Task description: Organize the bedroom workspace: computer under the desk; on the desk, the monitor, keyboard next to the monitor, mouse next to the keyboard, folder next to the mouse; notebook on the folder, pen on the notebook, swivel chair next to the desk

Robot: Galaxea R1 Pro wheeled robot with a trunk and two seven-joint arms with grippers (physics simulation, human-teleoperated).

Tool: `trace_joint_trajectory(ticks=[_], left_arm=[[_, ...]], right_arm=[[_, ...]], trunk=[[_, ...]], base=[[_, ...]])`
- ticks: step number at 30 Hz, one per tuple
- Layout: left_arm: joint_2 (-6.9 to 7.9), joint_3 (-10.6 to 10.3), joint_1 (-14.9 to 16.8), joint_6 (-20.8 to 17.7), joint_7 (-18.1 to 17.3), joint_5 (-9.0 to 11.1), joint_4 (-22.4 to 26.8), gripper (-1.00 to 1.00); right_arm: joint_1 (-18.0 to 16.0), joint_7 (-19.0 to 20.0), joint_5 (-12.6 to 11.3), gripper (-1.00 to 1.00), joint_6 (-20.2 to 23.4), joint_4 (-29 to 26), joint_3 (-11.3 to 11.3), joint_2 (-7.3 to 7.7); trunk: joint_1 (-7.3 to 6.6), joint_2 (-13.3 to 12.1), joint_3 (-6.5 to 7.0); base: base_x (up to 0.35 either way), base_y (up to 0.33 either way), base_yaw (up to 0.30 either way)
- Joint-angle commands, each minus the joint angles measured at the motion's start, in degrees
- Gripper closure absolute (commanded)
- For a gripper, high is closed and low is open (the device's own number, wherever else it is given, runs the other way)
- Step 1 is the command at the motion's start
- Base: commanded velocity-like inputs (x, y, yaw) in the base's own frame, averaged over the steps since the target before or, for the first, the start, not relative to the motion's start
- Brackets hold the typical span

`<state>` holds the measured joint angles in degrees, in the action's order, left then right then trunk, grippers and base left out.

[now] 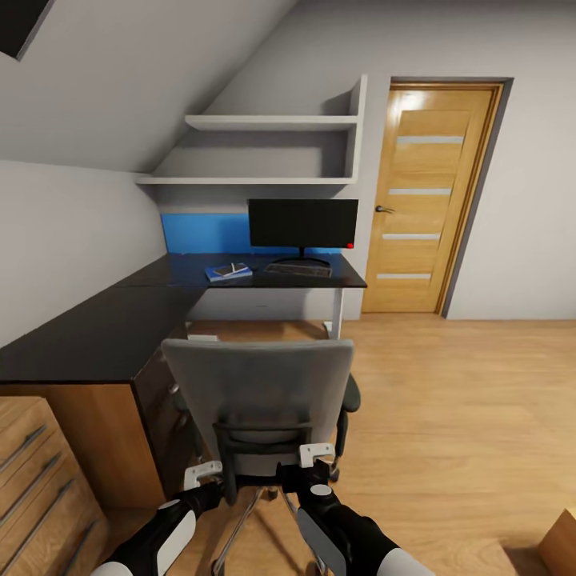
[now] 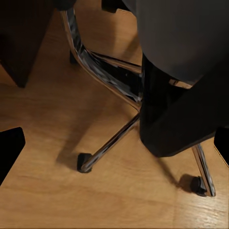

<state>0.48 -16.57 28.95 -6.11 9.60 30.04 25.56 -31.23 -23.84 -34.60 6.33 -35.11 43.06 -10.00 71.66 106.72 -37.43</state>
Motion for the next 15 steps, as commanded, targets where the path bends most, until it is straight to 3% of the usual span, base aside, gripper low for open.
trace_joint_trajectory(ticks=[1,15], left_arm=[[0.04,-0.4,0.0,-0.2,0.4,0.4,0.2,-1.00],[0.05,-0.2,0.0,-0.2,0.3,0.4,0.2,-1.00]], right_arm=[[-0.1,-0.4,-0.1,-1.00,0.3,0.0,0.2,0.00],[-0.1,-0.4,-0.1,-1.00,0.3,0.0,0.2,0.00]], trunk=[[0.03,0.0,-0.06],[0.03,0.0,-0.06]], base=[[0.325,-0.085,0.000],[0.331,-0.087,0.000]])
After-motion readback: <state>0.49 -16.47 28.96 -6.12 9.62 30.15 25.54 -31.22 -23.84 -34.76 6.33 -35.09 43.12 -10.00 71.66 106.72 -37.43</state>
